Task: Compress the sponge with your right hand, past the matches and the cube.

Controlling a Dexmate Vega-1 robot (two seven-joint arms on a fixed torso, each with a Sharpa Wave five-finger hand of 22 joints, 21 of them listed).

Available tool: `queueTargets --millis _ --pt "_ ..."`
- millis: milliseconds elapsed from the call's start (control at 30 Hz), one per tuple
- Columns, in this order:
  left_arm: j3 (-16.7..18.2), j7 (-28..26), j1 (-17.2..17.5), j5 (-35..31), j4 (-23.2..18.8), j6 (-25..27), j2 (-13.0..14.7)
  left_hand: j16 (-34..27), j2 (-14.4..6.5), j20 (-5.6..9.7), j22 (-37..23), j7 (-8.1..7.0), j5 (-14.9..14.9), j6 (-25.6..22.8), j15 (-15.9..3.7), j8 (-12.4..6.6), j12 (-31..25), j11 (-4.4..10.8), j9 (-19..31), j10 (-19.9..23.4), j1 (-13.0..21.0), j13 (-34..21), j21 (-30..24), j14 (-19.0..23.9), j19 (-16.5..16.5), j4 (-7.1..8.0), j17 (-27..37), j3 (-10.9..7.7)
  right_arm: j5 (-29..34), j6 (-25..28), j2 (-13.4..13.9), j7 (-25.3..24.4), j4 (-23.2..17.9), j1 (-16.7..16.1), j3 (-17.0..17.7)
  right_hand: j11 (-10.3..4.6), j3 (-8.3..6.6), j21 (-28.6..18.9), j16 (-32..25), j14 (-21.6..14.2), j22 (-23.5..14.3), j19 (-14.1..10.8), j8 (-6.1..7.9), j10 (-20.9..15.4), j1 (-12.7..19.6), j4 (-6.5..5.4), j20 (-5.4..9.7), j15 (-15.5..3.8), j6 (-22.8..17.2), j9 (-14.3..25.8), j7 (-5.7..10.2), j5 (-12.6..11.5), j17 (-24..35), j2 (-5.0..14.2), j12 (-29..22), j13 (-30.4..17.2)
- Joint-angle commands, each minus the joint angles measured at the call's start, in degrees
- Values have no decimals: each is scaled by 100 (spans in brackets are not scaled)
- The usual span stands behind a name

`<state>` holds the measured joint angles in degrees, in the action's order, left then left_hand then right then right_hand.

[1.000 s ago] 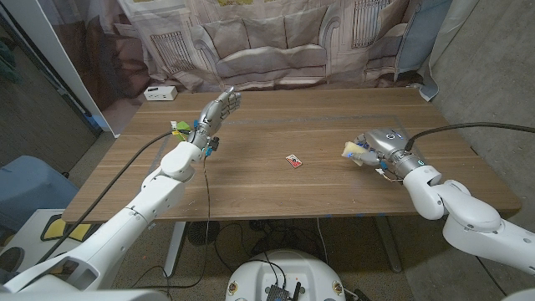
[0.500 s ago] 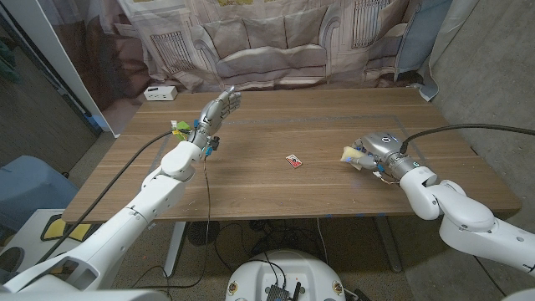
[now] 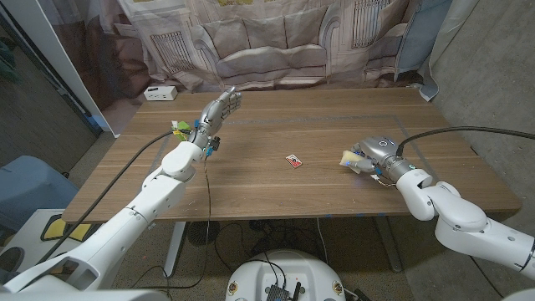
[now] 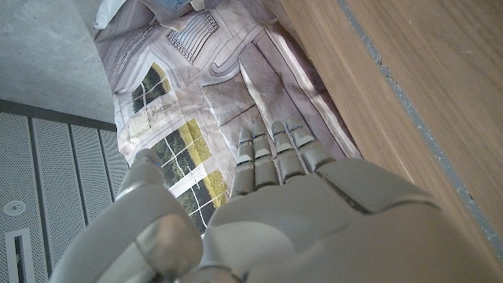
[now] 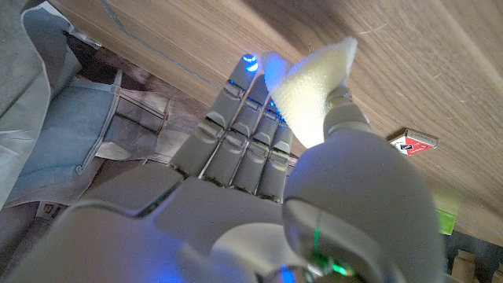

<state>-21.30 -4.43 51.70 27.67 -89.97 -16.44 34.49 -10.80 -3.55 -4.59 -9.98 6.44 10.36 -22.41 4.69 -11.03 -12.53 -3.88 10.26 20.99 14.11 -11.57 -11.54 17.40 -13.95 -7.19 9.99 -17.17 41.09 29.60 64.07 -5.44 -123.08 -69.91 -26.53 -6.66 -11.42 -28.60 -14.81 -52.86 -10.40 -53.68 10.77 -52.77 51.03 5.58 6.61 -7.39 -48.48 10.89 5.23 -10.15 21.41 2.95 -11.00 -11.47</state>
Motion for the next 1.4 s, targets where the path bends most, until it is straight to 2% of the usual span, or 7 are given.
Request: queueTargets --millis 33,333,500,1033,1200,1333,1400 --pt "1 -15 17 -4 -8 3 -7 3 -9 -18 -30 13 -9 -53 -4 17 23 1 16 41 40 -18 16 30 -40 -7 32 -44 129 49 -79 158 132 172 -257 1 24 26 9 54 -9 49 -4 42 -42 3 -20 -238 56 18 -6 -27 27 -7 2 -2" --pt "16 -46 77 5 -62 20 11 3 -10 -15 -30 13 -9 -53 3 17 25 -8 16 36 40 -19 15 29 -41 -7 32 -46 183 109 -76 312 182 244 -358 -2 44 58 40 178 -9 118 -24 182 -61 21 -55 -189 190 19 -7 -27 53 -6 24 -4" --pt "23 -58 97 13 -94 44 23 3 -11 -19 -30 16 -9 -56 0 16 25 -5 16 36 41 -19 15 30 -41 -7 32 -47 257 196 -94 383 191 276 -414 -51 72 71 85 219 -7 136 -21 197 -120 13 -34 -255 238 20 37 -22 17 -43 10 -5" --pt "20 -43 69 -4 -103 5 11 0 -14 -19 -30 18 -9 -58 10 15 21 1 16 49 40 -19 15 37 -40 -5 32 -51 547 453 -60 848 160 409 -601 -99 171 215 198 573 -2 415 -45 625 -314 -11 -106 -100 599 26 62 -24 22 -94 64 -7" --pt "27 -50 82 2 -114 13 15 -3 -15 -16 -30 17 -9 -62 4 14 20 6 16 51 40 -19 14 45 -43 -5 32 -52 555 461 -28 916 126 413 -593 -61 189 268 230 712 -1 518 -57 744 -333 4 -140 -53 744 27 43 -33 33 -102 64 -8" --pt "12 -40 75 10 -89 14 -4 -2 -16 -19 -30 17 -9 -60 7 15 20 0 16 52 39 -19 14 43 -42 -4 33 -52 525 449 -30 947 106 415 -578 -31 237 320 300 825 1 600 -55 898 -408 13 -167 14 883 28 -13 -63 -29 -202 68 -9" --pt "6 -32 72 10 -81 18 -5 -2 -16 -16 -30 15 -9 -65 4 13 21 4 16 48 39 -19 13 44 -43 -4 33 -52 466 430 -40 879 103 386 -542 94 244 336 319 855 2 613 -45 958 -425 21 -172 27 922 28 -63 -82 -57 -225 64 -8"
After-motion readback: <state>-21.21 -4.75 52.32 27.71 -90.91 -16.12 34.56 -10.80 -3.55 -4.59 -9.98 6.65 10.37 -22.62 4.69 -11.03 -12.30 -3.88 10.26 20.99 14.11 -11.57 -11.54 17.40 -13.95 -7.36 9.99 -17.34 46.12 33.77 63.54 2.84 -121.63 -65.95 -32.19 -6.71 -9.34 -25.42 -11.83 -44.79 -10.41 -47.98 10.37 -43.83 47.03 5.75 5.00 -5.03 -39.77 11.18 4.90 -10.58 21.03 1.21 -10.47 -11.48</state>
